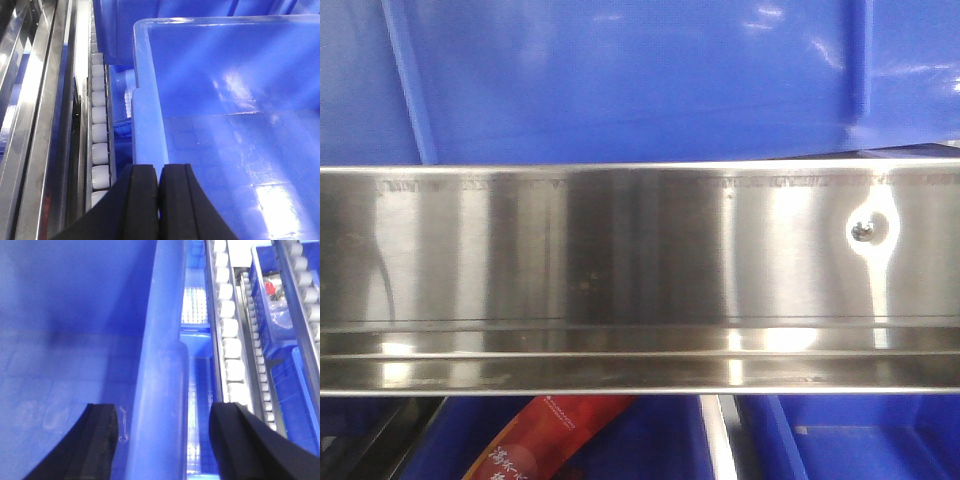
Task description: Move blue bin to conveyor side
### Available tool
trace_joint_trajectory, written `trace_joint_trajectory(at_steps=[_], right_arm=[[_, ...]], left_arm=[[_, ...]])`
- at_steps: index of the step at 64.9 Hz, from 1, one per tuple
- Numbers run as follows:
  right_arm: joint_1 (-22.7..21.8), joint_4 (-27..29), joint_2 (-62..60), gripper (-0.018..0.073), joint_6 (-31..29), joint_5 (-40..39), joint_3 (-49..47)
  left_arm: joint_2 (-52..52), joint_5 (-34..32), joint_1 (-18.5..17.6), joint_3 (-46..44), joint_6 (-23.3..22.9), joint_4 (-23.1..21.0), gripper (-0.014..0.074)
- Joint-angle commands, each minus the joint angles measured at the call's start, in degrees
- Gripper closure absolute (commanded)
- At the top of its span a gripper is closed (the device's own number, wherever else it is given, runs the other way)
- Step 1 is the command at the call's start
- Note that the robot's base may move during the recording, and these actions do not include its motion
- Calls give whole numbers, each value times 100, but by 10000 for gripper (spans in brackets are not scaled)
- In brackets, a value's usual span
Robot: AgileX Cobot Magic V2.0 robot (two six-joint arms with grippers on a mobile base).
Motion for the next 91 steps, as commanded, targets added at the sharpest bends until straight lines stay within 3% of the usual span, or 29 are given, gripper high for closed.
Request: trace_joint_trajectory(at_steps=[1, 43, 68, 80, 91], right_arm=[[0, -2, -1, 263, 31, -74, 18], [0, -17, 71, 270, 31, -74, 47], [0, -45, 71, 482, 31, -74, 47], [0, -45, 71, 651, -14, -74, 47], [0, -45, 71, 648, -14, -74, 47]], left_arm=[[-1, -22, -20, -31, -35, -28, 610], [-1, -22, -20, -31, -35, -28, 610], [-1, -22, -20, -31, -35, -28, 610], [-1, -72, -20, -31, -35, -28, 610], [-1, -583, -20, -31, -35, -28, 610]])
